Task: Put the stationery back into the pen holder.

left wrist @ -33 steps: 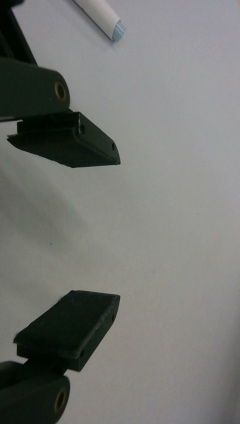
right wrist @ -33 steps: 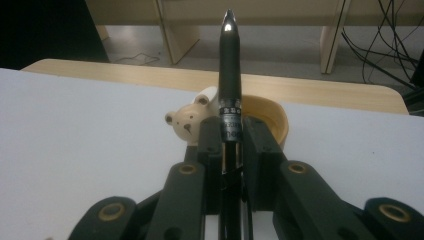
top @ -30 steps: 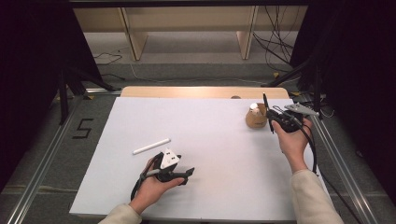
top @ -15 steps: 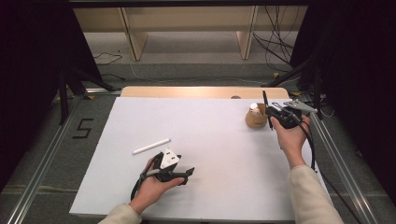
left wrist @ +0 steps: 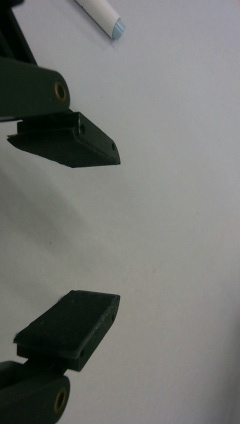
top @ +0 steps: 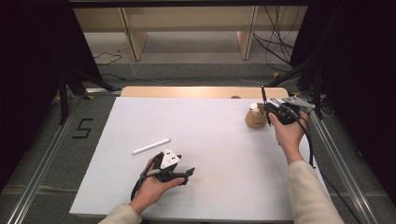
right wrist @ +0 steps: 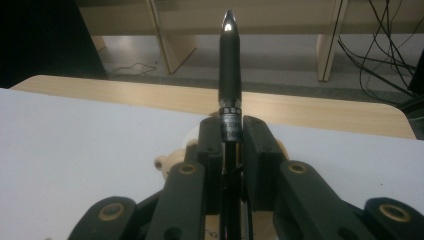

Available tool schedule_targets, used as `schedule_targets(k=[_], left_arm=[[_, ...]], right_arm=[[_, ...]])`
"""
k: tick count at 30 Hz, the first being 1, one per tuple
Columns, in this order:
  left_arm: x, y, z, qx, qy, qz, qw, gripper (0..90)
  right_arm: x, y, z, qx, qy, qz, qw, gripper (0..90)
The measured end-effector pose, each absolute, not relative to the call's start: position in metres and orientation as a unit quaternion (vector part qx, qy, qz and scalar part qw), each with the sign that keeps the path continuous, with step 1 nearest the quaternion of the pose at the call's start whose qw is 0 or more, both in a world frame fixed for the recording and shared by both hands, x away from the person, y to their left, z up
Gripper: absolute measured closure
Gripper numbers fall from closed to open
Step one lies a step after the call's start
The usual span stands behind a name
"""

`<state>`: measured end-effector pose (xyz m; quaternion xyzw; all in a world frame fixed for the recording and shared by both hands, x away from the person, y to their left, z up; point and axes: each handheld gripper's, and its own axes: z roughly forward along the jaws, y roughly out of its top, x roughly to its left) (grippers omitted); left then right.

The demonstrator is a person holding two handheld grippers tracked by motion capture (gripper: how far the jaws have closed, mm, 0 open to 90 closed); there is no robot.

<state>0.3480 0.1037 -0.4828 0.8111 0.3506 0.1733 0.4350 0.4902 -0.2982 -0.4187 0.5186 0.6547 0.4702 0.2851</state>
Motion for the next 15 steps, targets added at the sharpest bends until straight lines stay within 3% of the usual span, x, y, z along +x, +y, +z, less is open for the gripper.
schedule_targets(k=[15], left_arm=[[0.3482, 0.1038, -0.4828, 0.811, 0.351, 0.172, 0.435, 31.0]], right_arm=[[0.5006, -0.2964, -0.4148, 0.517, 0.655, 0.469, 0.291, 79.6]])
